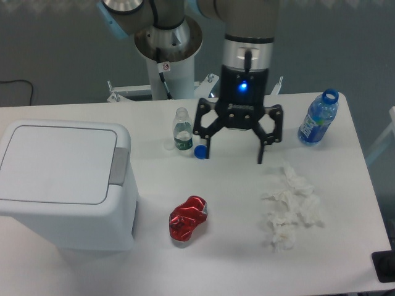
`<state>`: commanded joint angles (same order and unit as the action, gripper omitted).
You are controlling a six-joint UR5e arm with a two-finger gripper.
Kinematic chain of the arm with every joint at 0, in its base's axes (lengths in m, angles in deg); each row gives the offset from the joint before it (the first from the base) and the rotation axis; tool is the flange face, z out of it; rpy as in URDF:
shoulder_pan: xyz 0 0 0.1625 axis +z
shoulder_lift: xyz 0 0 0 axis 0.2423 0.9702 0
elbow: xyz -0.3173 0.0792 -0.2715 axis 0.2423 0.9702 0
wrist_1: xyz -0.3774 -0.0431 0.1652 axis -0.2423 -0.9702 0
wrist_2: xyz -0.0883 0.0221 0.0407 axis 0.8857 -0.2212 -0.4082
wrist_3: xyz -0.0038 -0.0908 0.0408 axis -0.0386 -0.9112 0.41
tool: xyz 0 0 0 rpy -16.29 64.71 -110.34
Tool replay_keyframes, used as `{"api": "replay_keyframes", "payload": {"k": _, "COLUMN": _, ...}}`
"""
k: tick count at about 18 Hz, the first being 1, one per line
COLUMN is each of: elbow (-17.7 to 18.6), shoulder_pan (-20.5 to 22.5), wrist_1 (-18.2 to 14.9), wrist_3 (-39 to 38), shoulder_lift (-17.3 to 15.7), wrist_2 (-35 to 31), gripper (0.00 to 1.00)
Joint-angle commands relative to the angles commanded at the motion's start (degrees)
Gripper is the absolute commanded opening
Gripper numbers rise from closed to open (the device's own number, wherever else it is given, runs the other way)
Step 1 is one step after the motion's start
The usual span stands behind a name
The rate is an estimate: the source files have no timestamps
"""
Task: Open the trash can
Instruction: 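Move the open gripper over toward the white trash can lid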
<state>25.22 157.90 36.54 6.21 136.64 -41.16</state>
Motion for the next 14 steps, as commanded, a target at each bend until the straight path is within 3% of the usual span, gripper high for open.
{"api": "replay_keyframes", "payload": {"k": 5, "elbow": -0.7, "shoulder_pan": -3.17, "wrist_1": 0.0, "wrist_3": -5.64, "shoulder_lift": 0.0, "wrist_2": 0.09, "gripper": 1.0}}
{"api": "replay_keyframes", "payload": {"k": 14, "elbow": -0.09, "shoulder_pan": -7.47, "wrist_1": 0.0, "wrist_3": -6.08, "shoulder_lift": 0.17, "wrist_2": 0.18, "gripper": 1.0}}
